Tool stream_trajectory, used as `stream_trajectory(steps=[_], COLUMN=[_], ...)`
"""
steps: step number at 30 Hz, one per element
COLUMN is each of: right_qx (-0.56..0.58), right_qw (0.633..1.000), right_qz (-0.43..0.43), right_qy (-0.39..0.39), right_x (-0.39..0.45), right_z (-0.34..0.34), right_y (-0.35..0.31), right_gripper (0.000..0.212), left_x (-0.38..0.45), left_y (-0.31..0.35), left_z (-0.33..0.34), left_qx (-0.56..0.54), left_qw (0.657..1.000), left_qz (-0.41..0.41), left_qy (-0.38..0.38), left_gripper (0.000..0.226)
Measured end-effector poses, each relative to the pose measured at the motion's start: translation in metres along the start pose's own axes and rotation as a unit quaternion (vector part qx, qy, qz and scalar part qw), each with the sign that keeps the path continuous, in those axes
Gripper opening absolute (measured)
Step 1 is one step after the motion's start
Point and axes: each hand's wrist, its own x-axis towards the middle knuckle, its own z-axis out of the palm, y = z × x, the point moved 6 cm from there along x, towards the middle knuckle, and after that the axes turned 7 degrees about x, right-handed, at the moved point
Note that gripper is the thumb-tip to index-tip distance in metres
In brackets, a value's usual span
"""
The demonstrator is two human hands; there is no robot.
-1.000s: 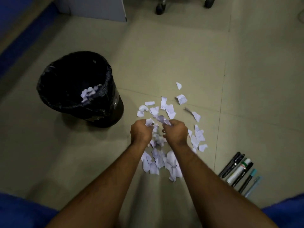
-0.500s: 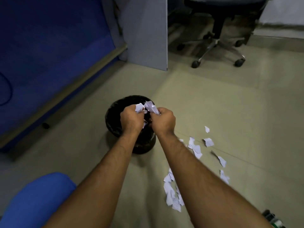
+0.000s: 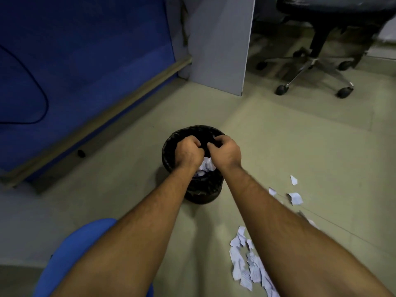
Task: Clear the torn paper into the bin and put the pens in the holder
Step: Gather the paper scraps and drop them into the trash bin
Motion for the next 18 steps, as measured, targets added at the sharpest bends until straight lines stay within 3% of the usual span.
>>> stream_trajectory(steps=[5, 8, 14, 18], right_qx=[0.080, 0.084, 0.127, 0.155], right_qw=[0.996, 0.995, 0.983, 0.967], right_qz=[0.001, -0.006, 0.027, 0.022], right_qy=[0.033, 0.061, 0.131, 0.199], right_x=[0.004, 0.002, -0.009, -0.038], right_z=[-0.004, -0.015, -0.056, -0.091], right_y=[0.002, 0.009, 0.040, 0.074], right_gripper=[0.028, 0.019, 0.010, 0.012], left_x=[-0.003, -0.005, -0.032, -0.070], left_y=[0.013, 0.019, 0.046, 0.072], left_z=[-0.005, -0.002, 0.026, 0.057], left_qx=[-0.056, -0.071, -0.111, -0.085], left_qw=[0.998, 0.997, 0.987, 0.984], left_qz=[-0.006, 0.011, 0.084, 0.139], left_qy=[0.021, -0.004, -0.075, -0.079], left_gripper=[0.019, 0.016, 0.012, 0.018])
